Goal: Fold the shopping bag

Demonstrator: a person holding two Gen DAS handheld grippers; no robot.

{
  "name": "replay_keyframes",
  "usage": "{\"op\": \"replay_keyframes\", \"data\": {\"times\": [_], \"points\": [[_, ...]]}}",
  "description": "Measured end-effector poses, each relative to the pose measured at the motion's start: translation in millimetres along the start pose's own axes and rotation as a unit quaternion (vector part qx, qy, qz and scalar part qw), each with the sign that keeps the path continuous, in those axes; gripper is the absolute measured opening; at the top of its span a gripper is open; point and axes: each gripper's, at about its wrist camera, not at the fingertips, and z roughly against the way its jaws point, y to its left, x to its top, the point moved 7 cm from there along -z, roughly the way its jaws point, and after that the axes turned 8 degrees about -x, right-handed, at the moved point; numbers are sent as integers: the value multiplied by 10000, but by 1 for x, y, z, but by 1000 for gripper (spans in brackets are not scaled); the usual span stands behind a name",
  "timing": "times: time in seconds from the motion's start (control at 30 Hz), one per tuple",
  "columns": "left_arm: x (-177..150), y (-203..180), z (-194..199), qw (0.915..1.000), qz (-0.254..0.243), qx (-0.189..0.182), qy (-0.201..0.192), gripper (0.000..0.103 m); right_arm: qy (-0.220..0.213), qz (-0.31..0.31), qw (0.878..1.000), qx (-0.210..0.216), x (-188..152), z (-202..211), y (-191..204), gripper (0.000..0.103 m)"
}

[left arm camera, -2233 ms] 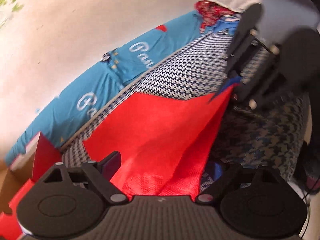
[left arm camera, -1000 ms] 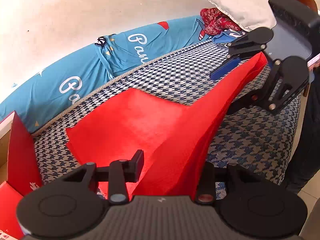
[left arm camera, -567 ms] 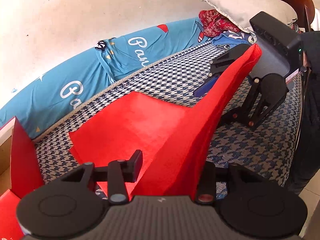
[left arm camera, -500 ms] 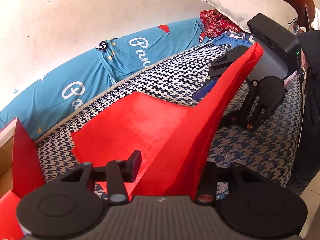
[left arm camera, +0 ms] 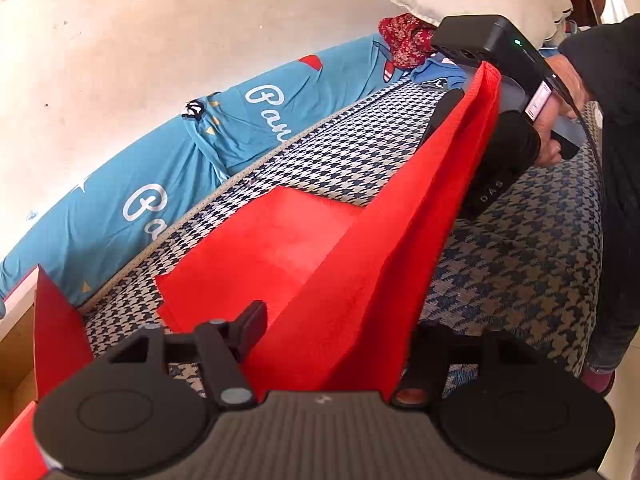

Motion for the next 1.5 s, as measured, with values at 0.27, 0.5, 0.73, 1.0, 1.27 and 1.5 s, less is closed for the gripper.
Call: {"op": "replay_keyframes", "data": {"times": [0.27, 0.5, 0.73, 1.0, 1.27, 1.5], "points": [[-14, 2, 12, 9992, -245, 304, 60, 73, 9, -169, 9999, 23, -8, 5, -14, 13], [-23, 7, 14, 9985, -242, 447, 192, 79, 14, -294, 9996, 22, -11, 8, -22, 13], [-28, 6, -11, 9975, -542, 326, 327, 79, 36, -368, 9993, 49, -15, 8, -25, 13], [-28, 16, -45, 9987, -289, 38, 418, 75, 52, -385, 9992, 80, -18, 10, -26, 13], [-29, 43, -57, 9921, 979, -630, 460, 40, 35, -404, 9991, 139, -17, 10, -29, 14], [-25, 61, -60, 9799, 1825, -696, 400, 39, 118, -813, 9963, 245, -13, 5, -37, 19]]}}
